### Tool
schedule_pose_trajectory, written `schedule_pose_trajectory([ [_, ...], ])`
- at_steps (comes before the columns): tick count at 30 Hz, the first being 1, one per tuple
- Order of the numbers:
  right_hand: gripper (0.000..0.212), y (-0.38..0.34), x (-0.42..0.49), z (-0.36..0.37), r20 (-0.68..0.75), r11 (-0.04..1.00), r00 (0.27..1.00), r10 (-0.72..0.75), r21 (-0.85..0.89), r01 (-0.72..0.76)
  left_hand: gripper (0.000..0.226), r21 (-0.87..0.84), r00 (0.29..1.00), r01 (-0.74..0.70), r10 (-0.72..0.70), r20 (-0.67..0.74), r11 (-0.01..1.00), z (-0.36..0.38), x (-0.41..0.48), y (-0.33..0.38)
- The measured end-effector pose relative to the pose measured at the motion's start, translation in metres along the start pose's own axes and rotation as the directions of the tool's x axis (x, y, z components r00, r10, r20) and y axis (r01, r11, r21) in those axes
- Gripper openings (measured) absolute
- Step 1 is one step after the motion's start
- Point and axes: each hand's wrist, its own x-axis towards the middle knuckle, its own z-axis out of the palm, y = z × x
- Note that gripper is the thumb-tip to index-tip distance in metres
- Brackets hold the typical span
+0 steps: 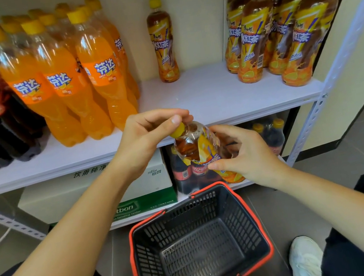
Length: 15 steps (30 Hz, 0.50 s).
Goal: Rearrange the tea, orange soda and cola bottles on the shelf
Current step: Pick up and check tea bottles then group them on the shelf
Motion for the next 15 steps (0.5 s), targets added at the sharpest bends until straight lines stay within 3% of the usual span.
schedule_pose_trajectory([
  [10, 0.055, -0.006, 0.000, 0.002, -0.013, 0.975, 0.996, 0.086, 0.205, -0.082, 0.069, 0.117, 0.997, 0.080, -0.077, -0.028, 0.990, 0.013, -0.009, -0.014],
  [15, 0.059, -0.001, -0.004, 0.005, 0.032, 0.926, 0.979, 0.202, 0.318, -0.202, 0.058, 0.006, 0.983, 0.184, -0.184, -0.003, 0.983, 0.010, -0.013, -0.020],
])
